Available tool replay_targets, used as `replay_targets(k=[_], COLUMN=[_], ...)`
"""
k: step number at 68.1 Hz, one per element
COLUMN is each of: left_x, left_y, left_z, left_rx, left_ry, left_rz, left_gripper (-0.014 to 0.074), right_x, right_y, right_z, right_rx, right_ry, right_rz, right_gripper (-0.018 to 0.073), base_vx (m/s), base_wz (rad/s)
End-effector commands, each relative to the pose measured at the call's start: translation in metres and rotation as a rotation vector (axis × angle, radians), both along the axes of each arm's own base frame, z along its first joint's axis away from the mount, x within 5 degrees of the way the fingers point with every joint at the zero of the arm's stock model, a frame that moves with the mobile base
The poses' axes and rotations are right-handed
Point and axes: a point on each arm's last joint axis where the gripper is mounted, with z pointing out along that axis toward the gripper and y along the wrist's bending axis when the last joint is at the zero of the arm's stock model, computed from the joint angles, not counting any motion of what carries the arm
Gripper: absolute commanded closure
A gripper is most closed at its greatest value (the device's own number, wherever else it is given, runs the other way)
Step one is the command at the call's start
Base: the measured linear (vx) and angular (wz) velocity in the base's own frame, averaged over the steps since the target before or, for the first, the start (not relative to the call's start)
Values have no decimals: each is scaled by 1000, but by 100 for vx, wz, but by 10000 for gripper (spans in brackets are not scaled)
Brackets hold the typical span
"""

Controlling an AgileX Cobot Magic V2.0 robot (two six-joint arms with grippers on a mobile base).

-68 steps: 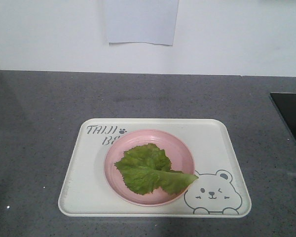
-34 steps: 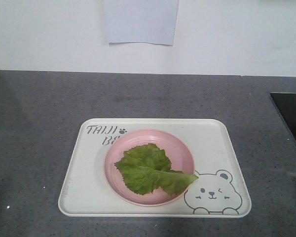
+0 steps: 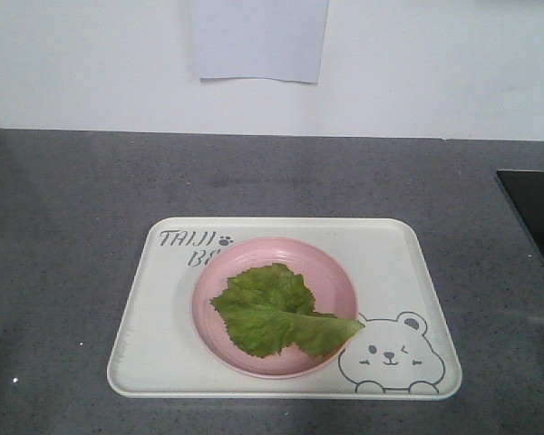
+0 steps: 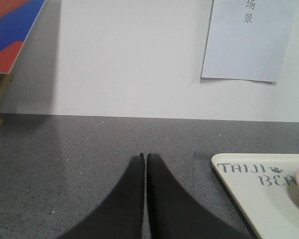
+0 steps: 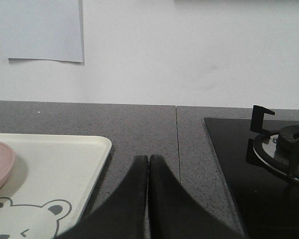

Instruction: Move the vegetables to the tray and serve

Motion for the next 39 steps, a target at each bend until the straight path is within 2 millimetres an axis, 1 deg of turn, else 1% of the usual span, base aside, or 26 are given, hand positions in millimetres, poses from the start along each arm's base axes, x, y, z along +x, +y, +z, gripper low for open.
replay_targets(k=[1, 39], left_x=[-1, -1], left_y=[0, 0], left_z=[0, 0], left_rx=[-16, -16], left_ry=[-69, -69], left_rz=[0, 0], left_gripper=[603, 603], right_x=[0, 0], right_y=[0, 0], right_z=[3, 3], right_rx=[-1, -1], right_ry=[-62, -61], right_rz=[3, 3], right_gripper=[564, 564], base_vx=[0, 0], base_wz=[0, 0])
